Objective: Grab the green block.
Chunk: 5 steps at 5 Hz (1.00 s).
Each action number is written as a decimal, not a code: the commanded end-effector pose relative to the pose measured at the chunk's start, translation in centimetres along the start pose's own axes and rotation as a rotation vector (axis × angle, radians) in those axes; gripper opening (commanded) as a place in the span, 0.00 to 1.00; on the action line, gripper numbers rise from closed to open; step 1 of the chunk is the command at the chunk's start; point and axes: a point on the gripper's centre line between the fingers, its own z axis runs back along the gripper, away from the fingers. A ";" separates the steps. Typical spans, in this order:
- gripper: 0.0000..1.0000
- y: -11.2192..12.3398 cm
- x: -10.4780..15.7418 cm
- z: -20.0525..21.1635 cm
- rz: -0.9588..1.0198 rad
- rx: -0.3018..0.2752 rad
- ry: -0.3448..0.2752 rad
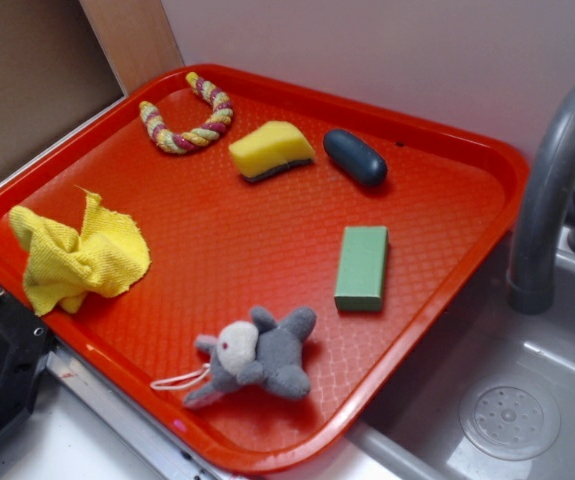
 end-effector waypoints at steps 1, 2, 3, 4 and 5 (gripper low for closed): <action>1.00 0.0 0.0 0.0 0.000 0.000 0.000; 1.00 -0.8 0.5 -1.0 0.154 0.043 -0.035; 1.00 -2.0 1.6 -2.4 0.297 0.073 -0.067; 1.00 -3.3 3.2 -5.1 0.490 0.079 -0.077; 1.00 -4.6 5.3 -7.3 0.578 0.048 -0.156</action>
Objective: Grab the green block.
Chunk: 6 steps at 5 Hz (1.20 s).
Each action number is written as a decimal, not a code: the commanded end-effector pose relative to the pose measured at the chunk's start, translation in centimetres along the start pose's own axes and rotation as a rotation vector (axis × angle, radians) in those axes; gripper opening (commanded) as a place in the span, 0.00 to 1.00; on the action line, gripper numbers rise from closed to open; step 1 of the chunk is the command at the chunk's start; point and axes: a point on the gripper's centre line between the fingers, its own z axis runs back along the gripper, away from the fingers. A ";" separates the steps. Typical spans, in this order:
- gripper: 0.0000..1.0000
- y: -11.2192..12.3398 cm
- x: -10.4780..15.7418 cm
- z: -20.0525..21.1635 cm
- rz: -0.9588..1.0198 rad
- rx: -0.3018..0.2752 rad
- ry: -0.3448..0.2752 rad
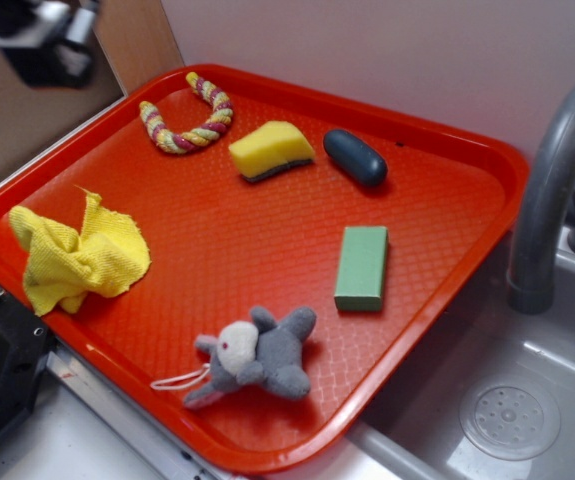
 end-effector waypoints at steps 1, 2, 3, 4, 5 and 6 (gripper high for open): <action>1.00 -5.0 2.7 -3.7 0.117 -0.064 -0.117; 1.00 -6.9 3.3 -5.3 0.108 -0.076 -0.116; 1.00 -8.8 4.2 -7.6 0.100 -0.085 -0.100; 1.00 -10.6 4.2 -9.5 0.076 -0.077 -0.081; 1.00 -12.2 4.0 -11.1 0.071 -0.079 -0.050; 1.00 -13.8 3.6 -12.5 0.047 -0.036 -0.045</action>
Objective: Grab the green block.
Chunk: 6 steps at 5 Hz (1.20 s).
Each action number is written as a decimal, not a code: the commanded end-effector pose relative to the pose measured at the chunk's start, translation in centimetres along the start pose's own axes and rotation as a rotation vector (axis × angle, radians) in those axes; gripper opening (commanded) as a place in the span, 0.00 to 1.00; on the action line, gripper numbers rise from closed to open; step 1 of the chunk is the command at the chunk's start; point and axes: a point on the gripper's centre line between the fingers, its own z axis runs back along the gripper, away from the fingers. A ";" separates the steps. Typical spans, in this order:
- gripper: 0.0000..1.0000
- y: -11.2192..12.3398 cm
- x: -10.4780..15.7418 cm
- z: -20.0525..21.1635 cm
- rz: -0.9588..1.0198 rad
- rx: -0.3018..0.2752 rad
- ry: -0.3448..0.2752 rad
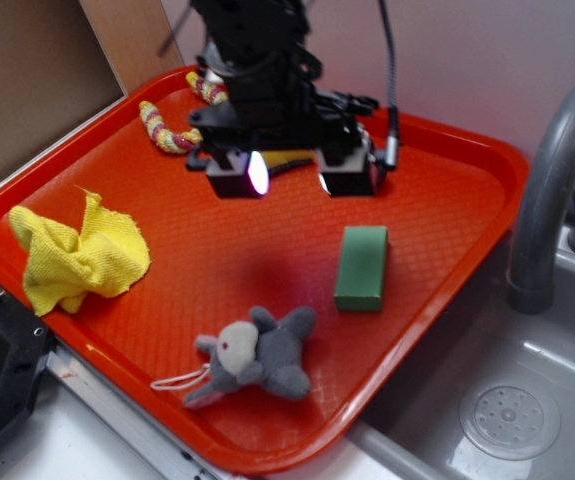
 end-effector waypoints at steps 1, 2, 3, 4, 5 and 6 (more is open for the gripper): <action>1.00 -3.6 -0.7 -1.2 -0.051 -0.017 -0.002; 1.00 -4.2 -2.4 -2.6 -0.102 -0.058 0.033; 1.00 -4.2 -3.3 -3.8 -0.119 -0.044 0.046; 1.00 -4.2 -3.9 -4.4 -0.126 -0.034 0.047; 0.78 -3.4 -3.5 -5.0 -0.099 -0.015 0.048; 0.00 -2.9 -2.7 -5.0 -0.104 -0.014 0.047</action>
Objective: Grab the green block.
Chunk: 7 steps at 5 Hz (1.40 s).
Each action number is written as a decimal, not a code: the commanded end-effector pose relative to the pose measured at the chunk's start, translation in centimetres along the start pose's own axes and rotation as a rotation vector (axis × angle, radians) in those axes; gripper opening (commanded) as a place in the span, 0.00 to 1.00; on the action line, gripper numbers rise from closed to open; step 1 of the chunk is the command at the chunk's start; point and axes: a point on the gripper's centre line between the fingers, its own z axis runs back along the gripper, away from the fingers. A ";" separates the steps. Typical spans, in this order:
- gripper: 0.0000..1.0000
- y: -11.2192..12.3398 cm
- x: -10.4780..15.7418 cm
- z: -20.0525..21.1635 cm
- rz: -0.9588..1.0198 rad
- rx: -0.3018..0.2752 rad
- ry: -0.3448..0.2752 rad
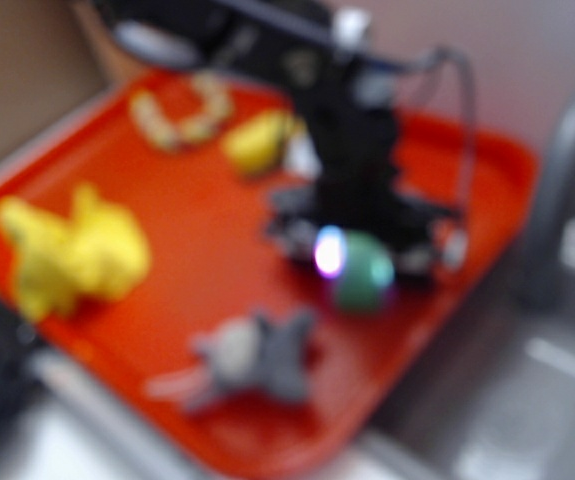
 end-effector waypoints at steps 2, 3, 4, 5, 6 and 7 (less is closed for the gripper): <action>0.00 3.8 3.3 3.4 -0.137 0.001 0.019; 0.00 7.1 5.1 8.0 -0.277 -0.045 0.137; 0.00 9.8 4.4 12.0 -0.314 -0.034 0.119; 0.00 11.6 2.9 15.2 -0.351 0.035 0.097; 0.00 13.7 2.3 17.1 -0.365 -0.001 0.050; 0.00 14.7 2.5 16.5 -0.314 0.016 0.045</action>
